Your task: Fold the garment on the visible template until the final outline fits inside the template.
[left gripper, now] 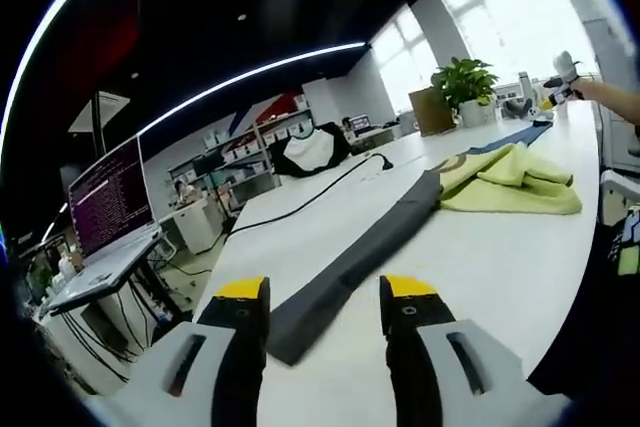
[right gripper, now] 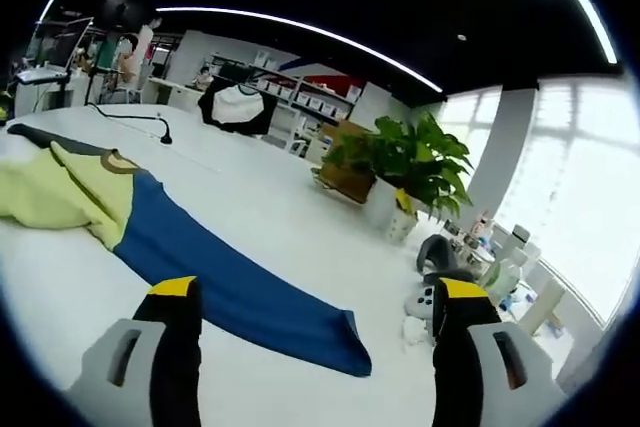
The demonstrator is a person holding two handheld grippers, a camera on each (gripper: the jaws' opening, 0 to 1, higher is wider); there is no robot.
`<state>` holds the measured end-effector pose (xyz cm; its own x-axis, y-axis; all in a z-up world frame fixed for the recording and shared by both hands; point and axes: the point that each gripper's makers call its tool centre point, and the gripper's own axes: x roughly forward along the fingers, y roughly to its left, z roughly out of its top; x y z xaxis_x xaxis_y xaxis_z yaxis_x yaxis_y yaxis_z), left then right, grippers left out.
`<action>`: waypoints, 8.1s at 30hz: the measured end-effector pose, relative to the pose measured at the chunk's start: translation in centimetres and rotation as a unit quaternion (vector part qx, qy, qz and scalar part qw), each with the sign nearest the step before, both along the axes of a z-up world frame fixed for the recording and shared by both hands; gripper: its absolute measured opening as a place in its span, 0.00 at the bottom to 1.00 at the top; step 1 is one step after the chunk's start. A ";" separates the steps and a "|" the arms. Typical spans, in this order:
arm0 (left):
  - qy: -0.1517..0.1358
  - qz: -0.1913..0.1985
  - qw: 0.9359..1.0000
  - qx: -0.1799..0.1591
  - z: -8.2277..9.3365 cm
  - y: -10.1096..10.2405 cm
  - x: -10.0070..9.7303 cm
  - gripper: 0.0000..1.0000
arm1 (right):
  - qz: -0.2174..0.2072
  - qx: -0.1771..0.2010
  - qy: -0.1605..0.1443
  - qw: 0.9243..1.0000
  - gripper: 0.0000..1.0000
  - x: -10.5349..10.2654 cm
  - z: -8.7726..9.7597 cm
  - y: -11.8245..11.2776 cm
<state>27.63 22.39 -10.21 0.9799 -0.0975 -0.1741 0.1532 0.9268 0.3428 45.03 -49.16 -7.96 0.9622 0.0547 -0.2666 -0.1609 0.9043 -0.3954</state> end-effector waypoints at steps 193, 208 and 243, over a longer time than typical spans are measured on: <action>-0.036 -0.300 0.944 -0.134 11.5 -29.9 4.6 0.06 | 0.268 0.146 0.073 0.950 0.72 -15.3 -4.4 33.5; -0.035 -0.277 0.947 -0.160 13.3 -30.4 6.7 0.06 | 0.231 0.165 0.020 0.959 0.73 -15.3 -3.8 37.6; -0.033 -0.241 0.948 -0.207 12.7 -26.3 7.8 0.06 | 0.154 0.099 -0.047 0.982 0.00 -12.9 -2.9 31.8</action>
<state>35.40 -3.90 2.47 0.8115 -0.5832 0.0364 0.5839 0.8118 -0.0107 32.14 -17.39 -10.86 0.9115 0.3892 -0.1327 -0.4106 0.8786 -0.2437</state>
